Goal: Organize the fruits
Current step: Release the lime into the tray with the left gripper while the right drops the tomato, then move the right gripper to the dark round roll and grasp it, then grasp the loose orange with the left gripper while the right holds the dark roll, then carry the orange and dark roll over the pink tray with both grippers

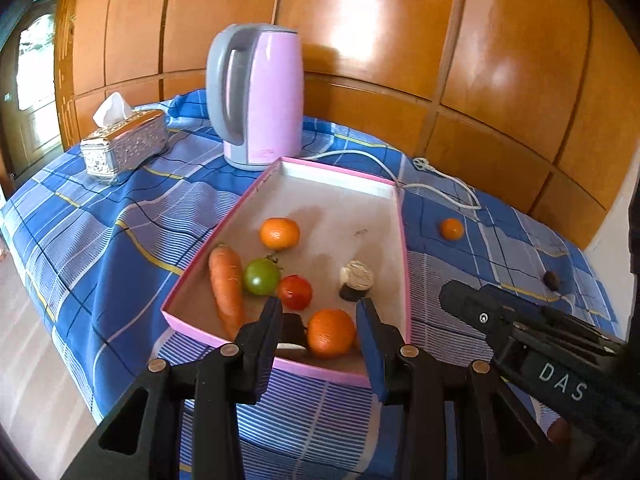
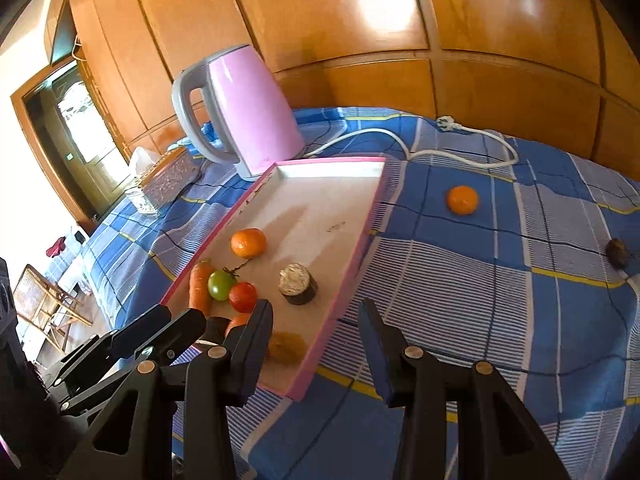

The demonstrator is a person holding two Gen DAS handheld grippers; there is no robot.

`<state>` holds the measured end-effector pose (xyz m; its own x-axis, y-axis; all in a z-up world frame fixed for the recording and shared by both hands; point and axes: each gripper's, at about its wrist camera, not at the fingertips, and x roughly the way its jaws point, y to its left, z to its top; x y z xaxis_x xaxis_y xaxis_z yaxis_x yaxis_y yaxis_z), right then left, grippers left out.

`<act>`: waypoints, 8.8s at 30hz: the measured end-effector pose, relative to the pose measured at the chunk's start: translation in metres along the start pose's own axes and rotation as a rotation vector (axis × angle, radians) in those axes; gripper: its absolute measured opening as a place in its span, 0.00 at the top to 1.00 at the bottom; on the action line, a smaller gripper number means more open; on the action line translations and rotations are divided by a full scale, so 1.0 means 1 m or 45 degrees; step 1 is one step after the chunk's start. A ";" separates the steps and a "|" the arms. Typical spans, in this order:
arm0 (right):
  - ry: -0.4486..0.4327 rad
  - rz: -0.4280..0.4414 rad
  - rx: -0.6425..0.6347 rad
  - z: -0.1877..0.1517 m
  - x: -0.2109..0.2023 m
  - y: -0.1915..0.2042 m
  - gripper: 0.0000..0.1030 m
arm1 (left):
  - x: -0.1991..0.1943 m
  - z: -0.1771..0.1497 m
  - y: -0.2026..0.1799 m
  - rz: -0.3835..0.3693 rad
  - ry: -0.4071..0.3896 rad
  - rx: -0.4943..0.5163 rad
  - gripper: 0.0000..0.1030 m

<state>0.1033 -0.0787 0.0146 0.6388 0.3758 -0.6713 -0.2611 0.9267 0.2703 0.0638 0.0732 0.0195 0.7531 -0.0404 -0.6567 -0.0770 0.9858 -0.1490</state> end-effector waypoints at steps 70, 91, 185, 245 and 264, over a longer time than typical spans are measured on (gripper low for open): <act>-0.092 -0.533 0.570 0.022 -0.028 -0.289 0.56 | 0.113 0.023 -0.164 -0.225 0.163 0.263 0.62; -0.005 -0.733 0.478 0.033 0.019 -0.322 0.60 | 0.158 0.036 -0.168 -0.213 0.206 0.212 0.59; 0.024 -0.537 0.107 -0.035 0.008 -0.183 0.58 | 0.107 -0.037 -0.137 -0.211 0.056 0.276 0.64; 0.023 -0.200 -0.033 -0.080 -0.026 -0.075 0.60 | -0.007 -0.019 -0.049 -0.111 -0.059 0.107 0.66; 0.001 0.013 -0.187 -0.059 -0.025 0.008 0.60 | -0.031 -0.009 0.020 0.029 -0.119 -0.021 0.66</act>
<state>0.0428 -0.0808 -0.0072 0.6349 0.3848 -0.6699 -0.3704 0.9126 0.1732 0.0331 0.0927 0.0296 0.8088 -0.0020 -0.5881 -0.1049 0.9835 -0.1476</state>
